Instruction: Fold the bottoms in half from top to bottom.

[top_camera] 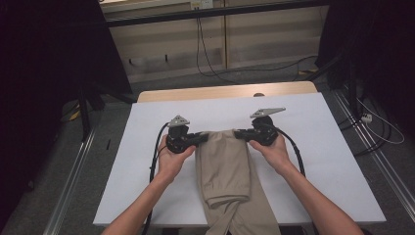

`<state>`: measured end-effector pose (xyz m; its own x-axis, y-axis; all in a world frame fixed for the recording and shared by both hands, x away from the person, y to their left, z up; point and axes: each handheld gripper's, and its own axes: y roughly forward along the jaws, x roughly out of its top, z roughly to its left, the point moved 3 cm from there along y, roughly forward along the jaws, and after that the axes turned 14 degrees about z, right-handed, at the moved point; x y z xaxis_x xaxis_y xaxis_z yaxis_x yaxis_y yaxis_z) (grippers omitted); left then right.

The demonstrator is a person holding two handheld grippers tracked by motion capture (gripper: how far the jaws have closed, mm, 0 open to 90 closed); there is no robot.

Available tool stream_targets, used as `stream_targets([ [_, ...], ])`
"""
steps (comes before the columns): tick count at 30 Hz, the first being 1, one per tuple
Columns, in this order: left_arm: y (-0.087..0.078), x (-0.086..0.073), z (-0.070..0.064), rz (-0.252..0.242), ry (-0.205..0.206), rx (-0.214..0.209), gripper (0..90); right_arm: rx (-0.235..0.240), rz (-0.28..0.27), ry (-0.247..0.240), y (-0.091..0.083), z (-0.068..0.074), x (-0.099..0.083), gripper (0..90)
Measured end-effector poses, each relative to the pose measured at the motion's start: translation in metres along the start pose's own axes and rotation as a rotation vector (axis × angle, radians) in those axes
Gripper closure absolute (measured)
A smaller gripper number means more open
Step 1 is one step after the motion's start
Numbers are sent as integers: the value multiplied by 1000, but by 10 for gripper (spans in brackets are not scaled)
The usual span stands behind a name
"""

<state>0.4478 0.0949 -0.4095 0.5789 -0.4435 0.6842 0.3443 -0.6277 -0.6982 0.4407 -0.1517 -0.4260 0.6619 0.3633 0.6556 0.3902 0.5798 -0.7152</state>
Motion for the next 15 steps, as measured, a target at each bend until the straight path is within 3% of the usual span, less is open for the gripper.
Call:
stream_targets([
  [6,-8,20,17,-70,-62,22,799,-18,-69,40,-5,-9,26,853],
  [15,-6,55,27,-124,-61,65,799,-63,-138,57,-25,-18,56,853],
])
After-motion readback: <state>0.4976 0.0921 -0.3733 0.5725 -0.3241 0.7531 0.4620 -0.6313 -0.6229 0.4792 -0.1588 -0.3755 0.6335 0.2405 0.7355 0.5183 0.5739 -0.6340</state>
